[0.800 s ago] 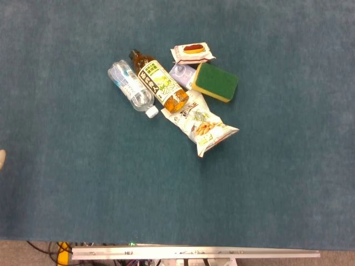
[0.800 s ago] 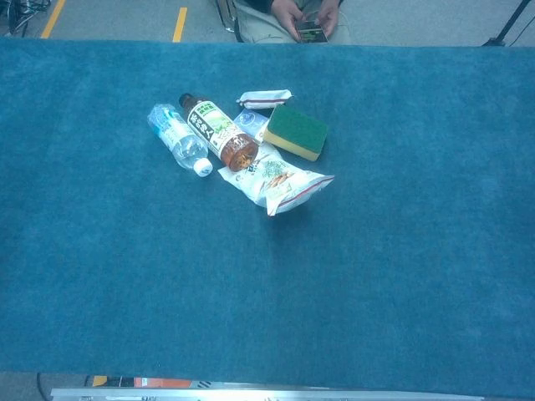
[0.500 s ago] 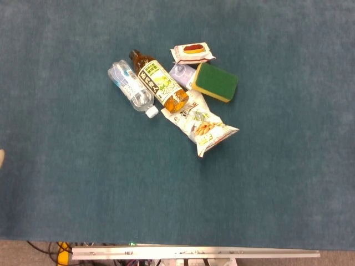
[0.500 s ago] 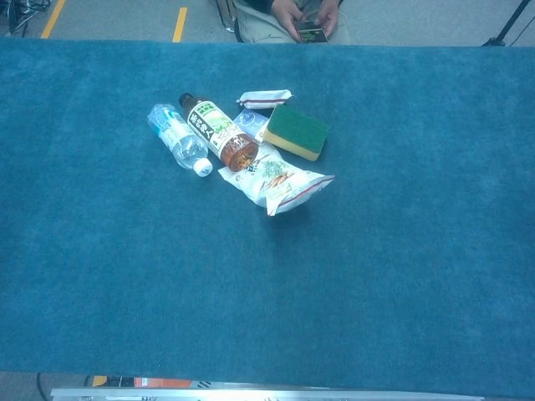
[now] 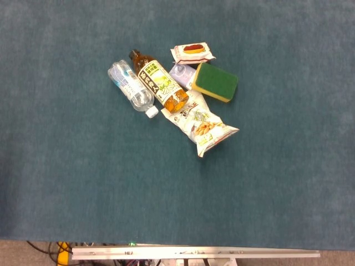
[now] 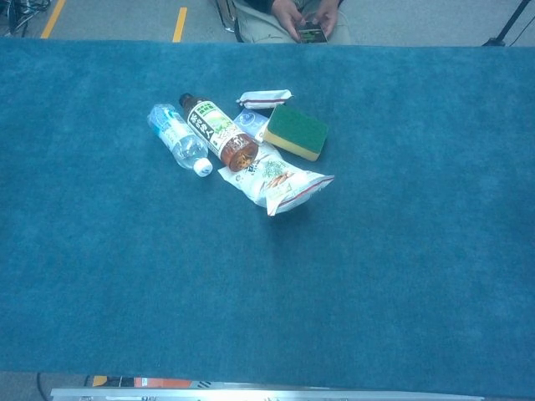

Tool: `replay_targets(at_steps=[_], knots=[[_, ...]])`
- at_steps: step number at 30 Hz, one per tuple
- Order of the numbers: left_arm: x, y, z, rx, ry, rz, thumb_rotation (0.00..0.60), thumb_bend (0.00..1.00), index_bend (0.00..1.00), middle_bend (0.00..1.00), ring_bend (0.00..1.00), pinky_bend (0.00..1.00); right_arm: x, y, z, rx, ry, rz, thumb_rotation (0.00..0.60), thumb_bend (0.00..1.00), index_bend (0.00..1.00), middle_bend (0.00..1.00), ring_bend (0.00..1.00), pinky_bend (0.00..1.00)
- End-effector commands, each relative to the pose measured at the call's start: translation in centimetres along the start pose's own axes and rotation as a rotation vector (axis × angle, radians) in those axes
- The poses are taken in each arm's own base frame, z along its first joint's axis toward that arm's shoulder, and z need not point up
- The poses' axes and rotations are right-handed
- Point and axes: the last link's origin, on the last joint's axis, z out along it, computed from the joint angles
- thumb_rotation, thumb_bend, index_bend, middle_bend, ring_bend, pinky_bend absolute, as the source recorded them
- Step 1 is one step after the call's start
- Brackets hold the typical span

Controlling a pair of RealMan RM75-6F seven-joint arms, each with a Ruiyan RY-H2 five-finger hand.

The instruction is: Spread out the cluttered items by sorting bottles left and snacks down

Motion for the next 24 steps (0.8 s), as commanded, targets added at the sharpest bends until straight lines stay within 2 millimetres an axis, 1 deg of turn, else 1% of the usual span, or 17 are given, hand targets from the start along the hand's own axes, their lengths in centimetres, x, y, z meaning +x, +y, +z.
replay_targets(at_steps=[1, 9, 13, 16, 17, 21, 24], knots=[[0.0, -0.1, 0.0, 0.0, 0.005, -0.006, 0.6, 0.26, 0.2, 0.14, 0.05, 0.16, 0.0, 0.0, 0.0, 0.001, -0.001, 0.0, 0.6, 0.11, 0.02, 0.24, 0.17, 0.36], [0.1, 0.3, 0.0, -0.021, 0.039, -0.018, 0.6, 0.26, 0.2, 0.14, 0.05, 0.16, -0.1, -0.1, 0.2, 0.011, -0.01, -0.003, 0.6, 0.11, 0.02, 0.24, 0.17, 0.36], [0.3, 0.6, -0.1, -0.032, 0.049, -0.018, 0.6, 0.26, 0.2, 0.14, 0.05, 0.16, -0.2, -0.9, 0.8, 0.061, -0.025, -0.019, 0.6, 0.11, 0.02, 0.24, 0.17, 0.36], [0.4, 0.8, -0.3, -0.044, 0.053, -0.019, 0.6, 0.26, 0.2, 0.14, 0.05, 0.16, -0.4, -2.0, 1.8, 0.125, -0.047, -0.04, 0.6, 0.11, 0.02, 0.24, 0.17, 0.36], [0.4, 1.0, -0.4, -0.051, 0.056, -0.02, 0.6, 0.26, 0.2, 0.14, 0.05, 0.16, -0.4, -2.7, 2.3, 0.16, -0.055, -0.047, 0.6, 0.11, 0.03, 0.24, 0.17, 0.36], [0.7, 1.5, -0.7, -0.071, 0.062, -0.021, 0.6, 0.26, 0.2, 0.14, 0.05, 0.16, -0.9, -5.2, 4.3, 0.274, -0.082, -0.078, 0.6, 0.03, 0.05, 0.24, 0.17, 0.36], [0.8, 1.7, -1.0, -0.084, 0.057, -0.013, 0.6, 0.26, 0.2, 0.14, 0.05, 0.16, -1.7, -7.3, 5.5, 0.348, -0.116, -0.096, 0.6, 0.0, 0.05, 0.24, 0.17, 0.36]])
